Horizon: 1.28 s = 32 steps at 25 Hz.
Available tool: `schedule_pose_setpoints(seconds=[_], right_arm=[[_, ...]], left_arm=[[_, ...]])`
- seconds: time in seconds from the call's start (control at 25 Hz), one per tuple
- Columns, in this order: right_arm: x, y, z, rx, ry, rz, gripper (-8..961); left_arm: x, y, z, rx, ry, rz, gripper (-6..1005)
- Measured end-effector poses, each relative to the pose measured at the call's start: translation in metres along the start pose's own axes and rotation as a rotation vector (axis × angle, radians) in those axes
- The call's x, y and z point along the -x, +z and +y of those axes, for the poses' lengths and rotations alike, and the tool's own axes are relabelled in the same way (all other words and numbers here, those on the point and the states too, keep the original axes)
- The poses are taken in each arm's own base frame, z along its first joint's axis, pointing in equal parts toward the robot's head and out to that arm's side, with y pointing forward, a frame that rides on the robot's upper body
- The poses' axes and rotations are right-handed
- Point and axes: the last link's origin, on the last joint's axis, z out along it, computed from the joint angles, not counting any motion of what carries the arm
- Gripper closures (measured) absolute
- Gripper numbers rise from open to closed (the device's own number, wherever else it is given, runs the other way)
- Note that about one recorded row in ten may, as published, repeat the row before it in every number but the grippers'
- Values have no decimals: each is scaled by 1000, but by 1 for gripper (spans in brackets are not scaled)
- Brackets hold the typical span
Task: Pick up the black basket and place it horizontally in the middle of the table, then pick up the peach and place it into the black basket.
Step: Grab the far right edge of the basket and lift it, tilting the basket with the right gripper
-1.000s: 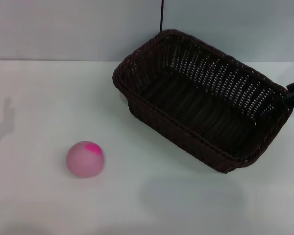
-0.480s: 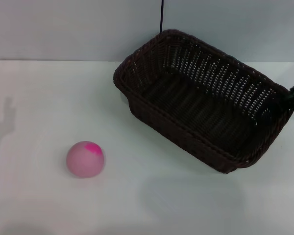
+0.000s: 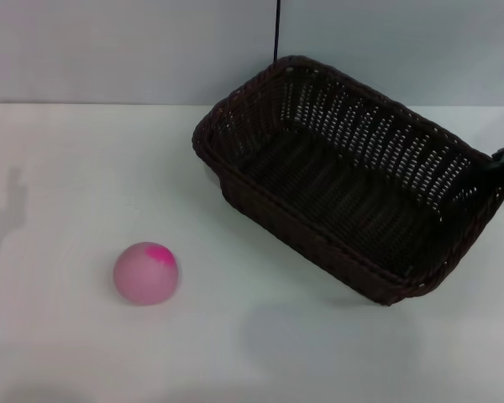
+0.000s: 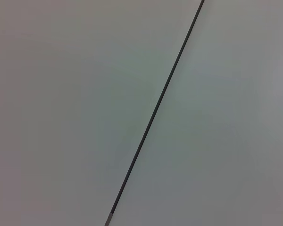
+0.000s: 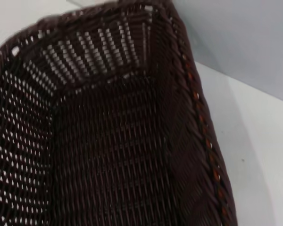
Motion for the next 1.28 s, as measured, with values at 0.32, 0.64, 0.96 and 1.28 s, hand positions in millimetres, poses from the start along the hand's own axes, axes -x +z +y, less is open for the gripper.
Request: schedule_pose_setpoints(seconds=[0.32, 0.64, 0.96, 1.28], right_arm=[[-1, -13, 2, 59, 52, -160, 700], [-3, -24, 3, 100, 53, -256, 754], [-2, -33, 9, 146, -34, -348, 739], [0, -35, 13, 170, -154, -445, 717]], left_arm=[[0, -1, 0, -2, 0, -1, 490], [-1, 1, -1, -7, 0, 5, 490], [-1, 2, -1, -7, 1, 8, 490], [-1, 2, -2, -9, 2, 7, 491]])
